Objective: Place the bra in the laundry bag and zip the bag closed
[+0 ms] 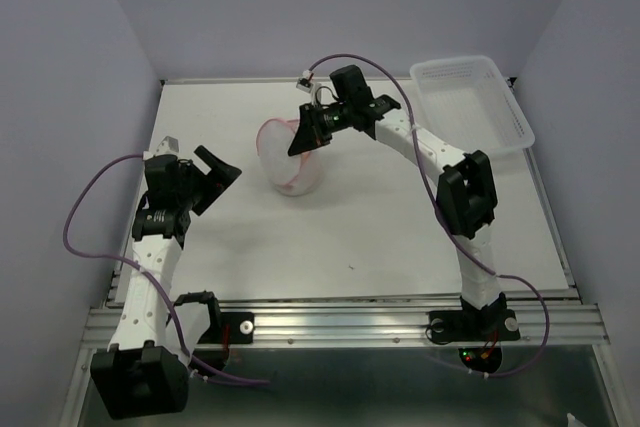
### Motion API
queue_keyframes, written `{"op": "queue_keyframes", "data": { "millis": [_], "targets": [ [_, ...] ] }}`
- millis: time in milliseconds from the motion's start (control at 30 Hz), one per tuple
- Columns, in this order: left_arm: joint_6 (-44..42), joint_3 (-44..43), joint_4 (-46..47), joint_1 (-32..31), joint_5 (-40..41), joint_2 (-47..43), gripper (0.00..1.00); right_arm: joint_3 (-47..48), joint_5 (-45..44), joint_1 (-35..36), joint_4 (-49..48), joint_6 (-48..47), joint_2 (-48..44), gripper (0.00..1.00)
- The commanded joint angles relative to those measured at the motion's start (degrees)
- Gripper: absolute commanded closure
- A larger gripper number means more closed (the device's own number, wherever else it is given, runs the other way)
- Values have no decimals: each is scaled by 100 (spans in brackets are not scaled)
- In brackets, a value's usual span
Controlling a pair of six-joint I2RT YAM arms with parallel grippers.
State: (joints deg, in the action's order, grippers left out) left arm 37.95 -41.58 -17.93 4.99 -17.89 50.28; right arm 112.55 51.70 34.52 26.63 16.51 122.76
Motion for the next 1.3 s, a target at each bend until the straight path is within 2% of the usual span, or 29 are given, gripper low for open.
{"op": "queue_keyframes", "data": {
  "millis": [0,167,267,400,433,467,500,700,800,867,967,1067,1167,1267],
  "targets": [
    [-174,10,44,37,58,25,1,399,226,-51,-246,168,99,77],
    [-201,-8,79,37,75,105,1,390,261,-226,-439,414,160,79],
    [-174,27,158,37,23,157,1,364,157,-358,-510,572,204,76],
    [-139,71,290,37,-74,201,1,311,-651,-420,-536,520,161,75],
    [-148,63,299,37,-100,227,1,311,-1131,-420,-536,398,134,72],
    [-148,45,299,37,-101,262,1,285,-1397,-420,-536,318,82,62],
    [-157,36,299,37,-127,289,1,294,-1791,-420,-528,117,64,58],
    [-157,1,413,37,-268,438,1,364,-2788,-420,-519,-87,20,51],
    [-166,-52,492,37,-320,570,1,416,-2858,-420,-519,-218,-41,42],
    [-166,-113,597,37,-373,719,1,487,-2894,-420,-519,-333,-120,42],
    [-174,-245,764,37,-522,974,1,548,-2842,-420,-528,-543,-340,25],
    [-139,-341,992,37,-593,1202,1,453,-2394,-420,-536,-754,-621,1],
    [-139,-482,1133,37,-645,1448,1,120,-1989,-420,-572,-834,-945,0],
    [-200,-596,1449,28,-725,1686,1,-415,-2181,-420,-607,-878,-1305,0]
  ]
}}
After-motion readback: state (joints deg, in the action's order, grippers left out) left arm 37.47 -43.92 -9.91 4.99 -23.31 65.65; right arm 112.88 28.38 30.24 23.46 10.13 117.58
